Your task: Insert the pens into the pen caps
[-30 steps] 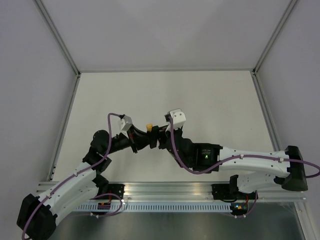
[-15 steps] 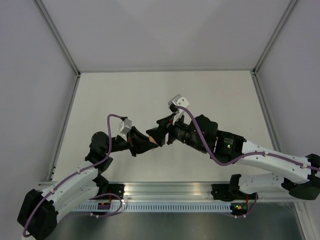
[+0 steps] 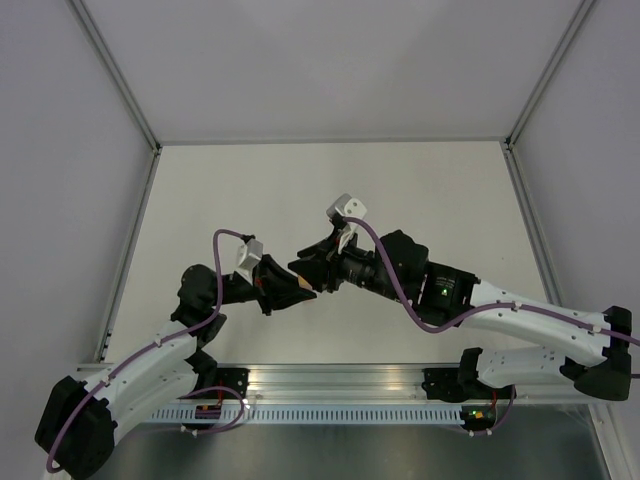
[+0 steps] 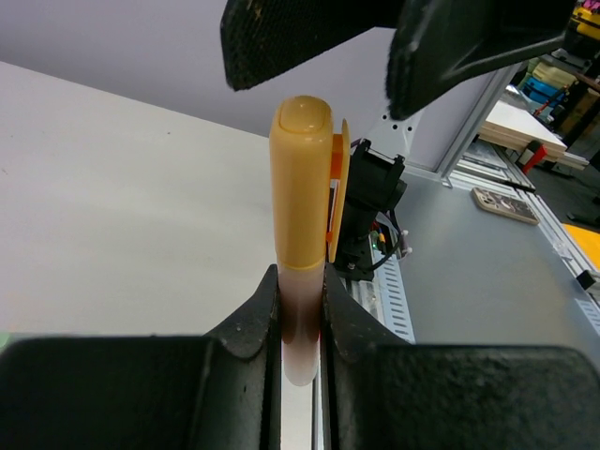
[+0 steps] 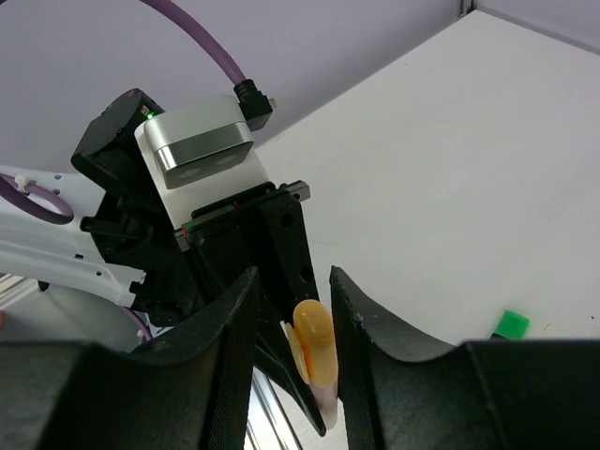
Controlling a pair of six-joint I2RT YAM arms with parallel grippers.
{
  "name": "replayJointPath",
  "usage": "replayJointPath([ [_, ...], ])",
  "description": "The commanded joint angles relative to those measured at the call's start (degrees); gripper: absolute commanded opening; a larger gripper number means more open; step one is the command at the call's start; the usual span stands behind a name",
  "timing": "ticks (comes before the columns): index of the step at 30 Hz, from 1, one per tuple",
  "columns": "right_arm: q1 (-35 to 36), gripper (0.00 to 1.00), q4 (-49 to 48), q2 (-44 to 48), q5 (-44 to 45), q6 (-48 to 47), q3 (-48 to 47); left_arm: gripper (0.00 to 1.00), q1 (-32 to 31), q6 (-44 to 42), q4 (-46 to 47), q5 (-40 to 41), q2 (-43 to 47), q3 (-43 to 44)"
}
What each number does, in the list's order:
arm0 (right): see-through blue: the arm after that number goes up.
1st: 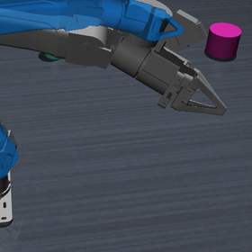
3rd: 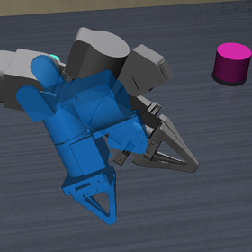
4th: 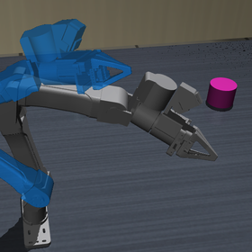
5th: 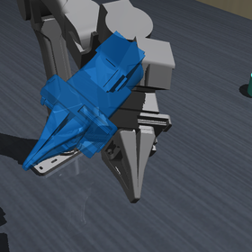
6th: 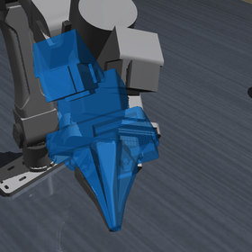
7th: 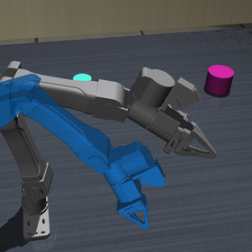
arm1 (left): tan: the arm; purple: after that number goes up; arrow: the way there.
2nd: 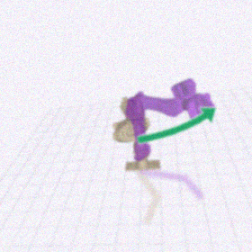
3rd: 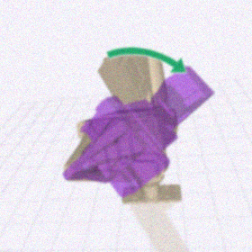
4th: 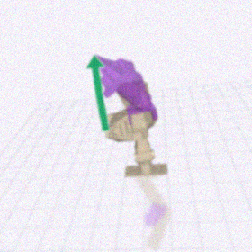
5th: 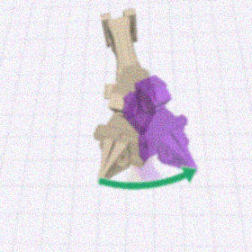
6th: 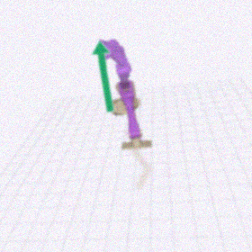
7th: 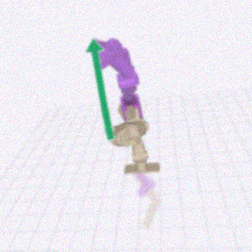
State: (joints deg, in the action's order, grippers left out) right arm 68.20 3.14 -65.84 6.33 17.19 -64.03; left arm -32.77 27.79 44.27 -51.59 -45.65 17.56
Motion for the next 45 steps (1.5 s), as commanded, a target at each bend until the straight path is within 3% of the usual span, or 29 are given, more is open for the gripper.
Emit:
replayJointPath([
  [1,-0.6,0.42,-5.0,-0.1,0.0,0.6,0.9,0.02,-0.2,1.0,4.9,-2.2,0.1,-0.2],
  [6,-0.8,0.41,-4.7,-1.7,-0.8,1.4,0.7,0.02,-0.2,1.5,5.7,-2.6,0.5,-0.4],
  [11,-0.8,0.25,-6.4,-2.1,-2.2,3.1,2.9,0.02,-0.2,1.5,6.0,-2.6,0.7,-0.7],
  [20,-0.8,0.13,-4.6,0.1,-6.1,5.6,11.6,0.02,-0.2,3.1,9.2,-2.5,0.2,-1.6],
  [29,-0.8,0.10,-0.9,-0.4,-9.6,6.2,17.4,0.02,-0.2,3.2,9.6,-2.1,0.6,-1.9],
  [45,-0.4,0.01,-3.3,-4.1,-14.3,6.5,23.8,0.02,-0.1,3.9,8.4,-0.2,-2.0,-1.5],
])
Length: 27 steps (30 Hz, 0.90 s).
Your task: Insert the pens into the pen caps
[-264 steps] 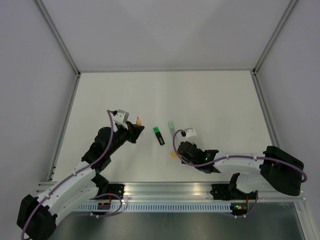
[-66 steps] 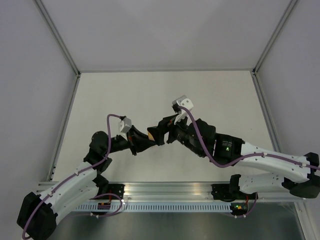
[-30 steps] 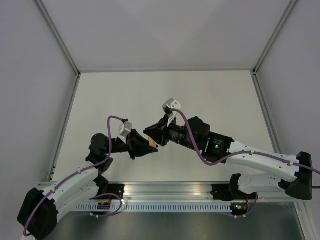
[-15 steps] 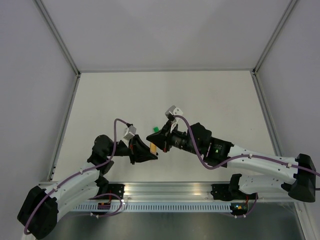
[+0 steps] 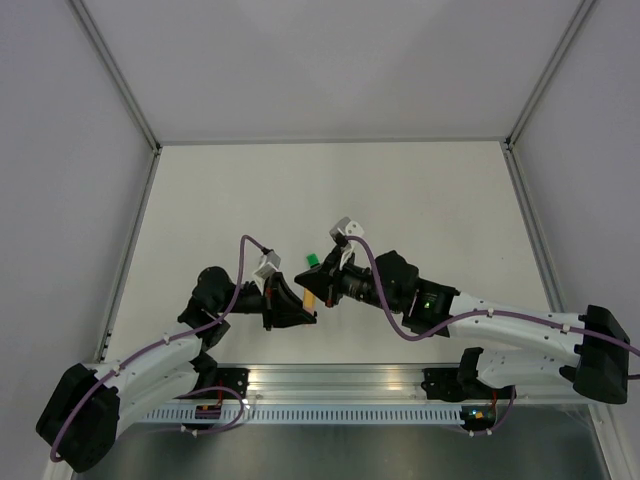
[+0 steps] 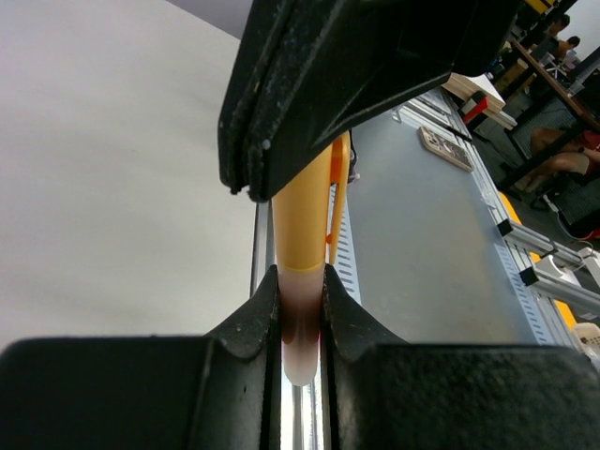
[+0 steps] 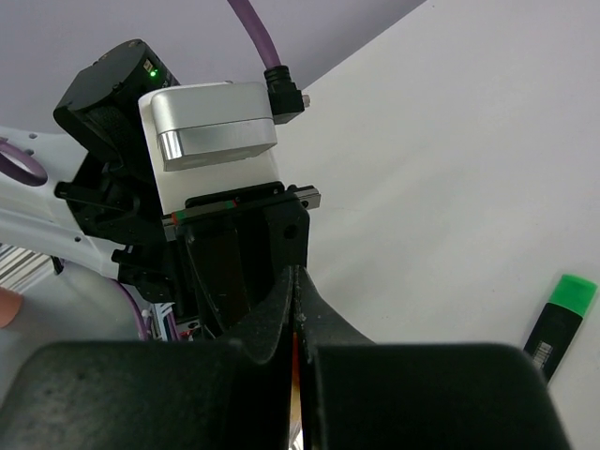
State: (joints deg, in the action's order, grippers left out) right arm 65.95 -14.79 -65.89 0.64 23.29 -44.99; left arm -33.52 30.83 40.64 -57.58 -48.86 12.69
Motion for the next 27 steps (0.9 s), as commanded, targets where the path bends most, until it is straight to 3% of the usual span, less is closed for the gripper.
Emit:
replayJointPath([
  [1,2.1,0.01,14.6,-4.2,-9.3,0.5,4.9,0.02,0.6,0.6,11.5,6.0,1.3,3.6],
  [13,2.9,0.00,8.6,-5.8,-11.3,3.7,12.1,0.02,0.6,-1.6,7.3,7.5,4.2,4.1],
  [17,2.8,0.00,9.7,-5.4,-5.8,4.0,10.2,0.02,0.6,-2.3,4.8,7.4,3.0,5.1],
  [19,2.8,0.06,12.3,-5.0,2.4,4.2,7.0,0.02,0.7,-3.6,2.6,8.4,1.7,6.1],
  [21,2.6,0.12,19.9,-4.9,15.3,4.8,-0.9,0.02,0.6,-4.7,-1.7,10.1,0.1,7.8],
  [25,-1.3,0.27,30.8,-5.9,32.3,6.0,-20.4,0.02,0.6,-4.9,-5.5,12.8,-5.0,9.6],
  [27,-3.7,0.39,32.2,-6.1,33.8,6.2,-25.5,0.02,0.6,-4.2,-7.5,14.7,-9.2,11.0],
])
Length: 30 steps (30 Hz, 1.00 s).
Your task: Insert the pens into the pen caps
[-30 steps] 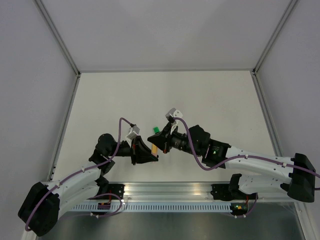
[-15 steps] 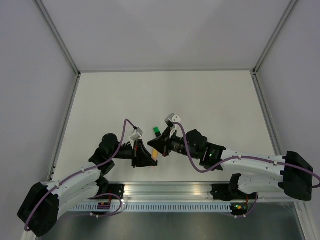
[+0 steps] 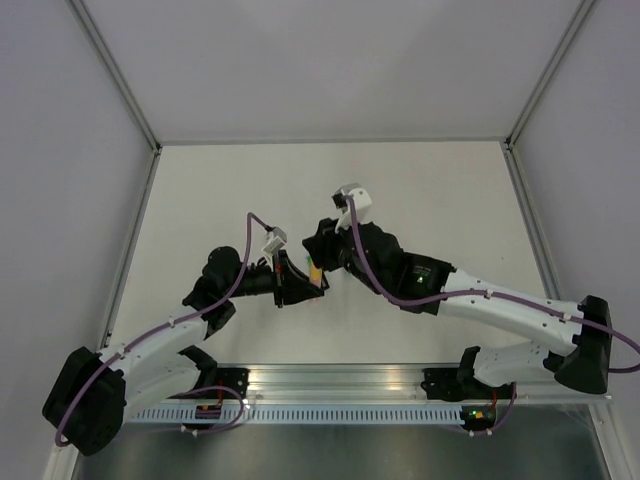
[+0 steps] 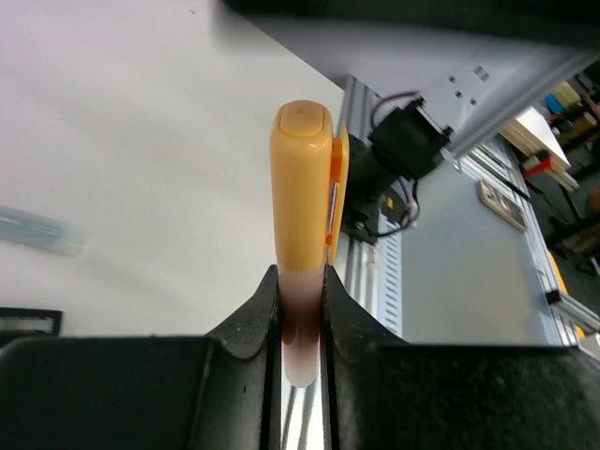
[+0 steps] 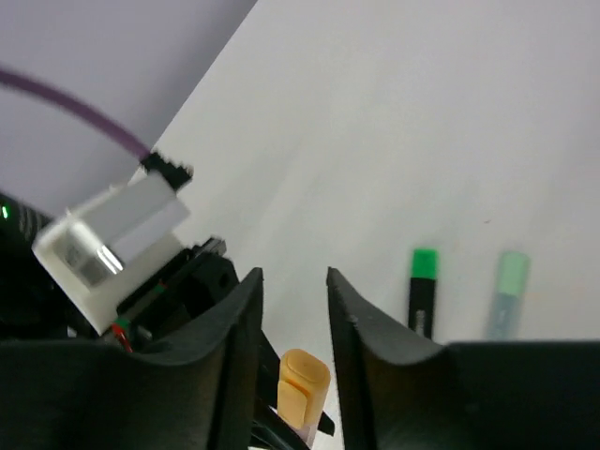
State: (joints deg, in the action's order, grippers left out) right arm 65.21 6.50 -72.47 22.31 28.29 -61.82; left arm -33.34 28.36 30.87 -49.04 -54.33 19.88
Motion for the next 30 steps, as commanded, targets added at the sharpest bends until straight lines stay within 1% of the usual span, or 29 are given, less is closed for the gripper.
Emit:
replayJointPath([
  [1,-4.5,0.43,12.1,0.6,13.9,1.0,-12.7,0.02,0.5,-1.4,1.3,7.2,-5.3,4.4],
  [2,-5.0,0.48,12.7,0.9,14.8,0.6,-14.2,0.02,0.5,-0.9,0.1,10.2,-8.5,5.0],
  [3,-5.5,0.56,13.1,1.3,15.0,0.2,-15.3,0.02,0.6,0.3,-2.1,11.7,-10.1,6.2],
  [4,-6.3,0.58,14.5,2.1,15.0,0.0,-16.7,0.02,0.6,0.9,-2.8,12.9,-11.8,6.7],
  [6,-6.5,0.62,14.9,4.0,15.0,-0.5,-15.8,0.02,1.4,2.9,-3.1,13.1,-16.7,8.1],
  [9,-6.6,0.66,12.9,9.7,14.6,-1.3,-8.8,0.02,3.2,5.6,-2.7,12.8,-21.3,9.0],
  [10,-6.6,0.66,11.5,12.8,14.6,-1.5,-4.5,0.02,3.8,6.4,-1.6,13.0,-22.1,9.0],
  [12,-6.7,0.68,10.0,15.9,14.3,-2.1,-0.4,0.02,5.5,8.2,-2.0,15.2,-22.9,8.9],
  [13,-6.7,0.68,8.7,17.1,14.2,-2.3,3.2,0.02,5.8,8.6,-2.8,16.9,-23.2,8.7],
  [14,-6.7,0.68,8.2,19.4,14.1,-2.4,4.8,0.04,6.2,9.2,-4.7,19.6,-23.5,8.9],
  [16,-6.7,0.68,7.0,21.1,13.3,-2.5,8.4,0.08,7.1,10.1,-5.6,20.2,-24.2,9.1],
  [19,-6.6,0.69,5.2,24.3,12.2,-3.0,12.2,0.09,9.4,12.9,-6.4,20.0,-27.1,9.7],
  [22,-6.7,0.69,4.5,25.7,11.2,-2.7,14.5,0.08,12.7,17.8,-3.0,18.9,-30.0,7.8],
  [24,-6.7,0.69,4.5,26.1,10.7,-2.8,14.9,0.08,14.4,19.1,-1.7,18.4,-32.2,7.1],
  [28,-6.7,0.70,4.3,27.1,10.5,-3.2,15.5,0.09,14.6,18.3,-2.7,19.4,-35.1,8.2],
  [30,-6.7,0.70,4.1,27.1,10.1,-3.3,15.9,0.08,14.6,17.6,-2.0,17.7,-37.2,9.0],
])
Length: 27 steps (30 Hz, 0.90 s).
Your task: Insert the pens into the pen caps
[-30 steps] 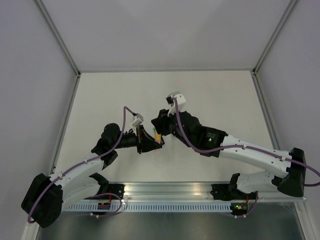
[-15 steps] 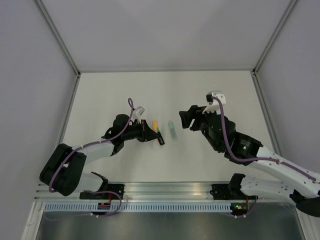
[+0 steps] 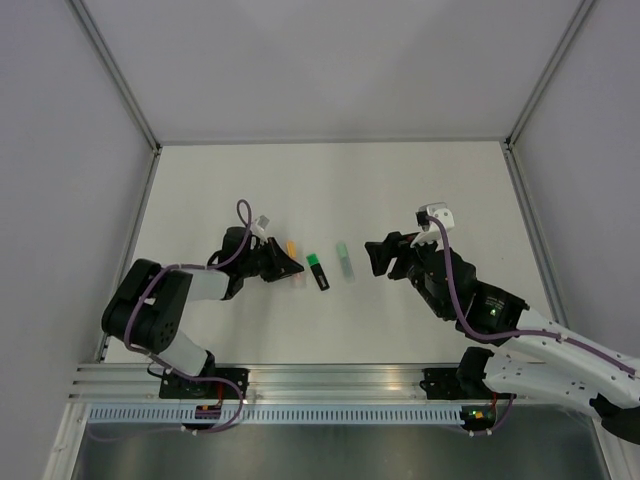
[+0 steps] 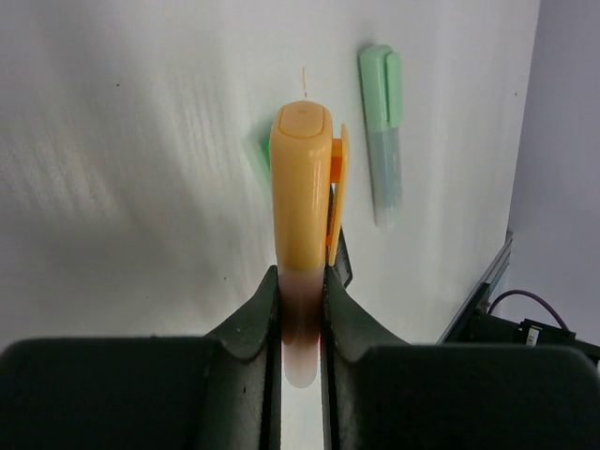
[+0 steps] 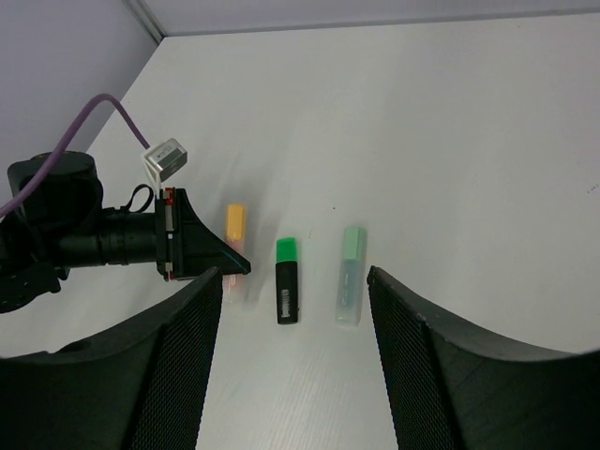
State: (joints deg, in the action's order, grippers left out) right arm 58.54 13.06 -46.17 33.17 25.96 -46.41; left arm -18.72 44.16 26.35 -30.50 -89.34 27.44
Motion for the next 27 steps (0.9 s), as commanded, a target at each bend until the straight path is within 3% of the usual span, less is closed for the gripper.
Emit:
replayJointPath([
  [1,0.0,0.70,-2.7,0.7,-1.0,-0.8,0.8,0.08,0.0,1.5,3.4,-1.6,-3.1,1.8],
  [10,0.0,0.70,-3.2,0.9,-0.8,-0.6,1.8,0.10,-0.2,3.1,7.1,-4.4,-10.5,3.5],
  [12,0.0,0.71,-3.3,0.7,-0.8,-0.6,1.7,0.16,-0.2,4.1,8.4,-5.0,-11.3,3.1],
  [13,0.0,0.70,-3.3,0.5,-0.8,-0.5,1.8,0.26,-0.2,4.4,8.7,-4.9,-11.6,2.9],
  [18,0.0,0.71,-3.5,0.1,-0.9,-0.2,1.9,0.34,-0.2,4.8,7.7,-5.1,-11.0,2.4],
  [22,0.0,0.71,-3.7,0.0,-0.9,-0.1,2.0,0.52,-0.2,4.4,4.7,-5.4,-9.3,2.7],
  [27,0.0,0.71,-3.7,-0.1,-1.0,-0.2,2.2,0.54,-0.2,2.4,-1.4,-1.8,-3.6,3.0],
])
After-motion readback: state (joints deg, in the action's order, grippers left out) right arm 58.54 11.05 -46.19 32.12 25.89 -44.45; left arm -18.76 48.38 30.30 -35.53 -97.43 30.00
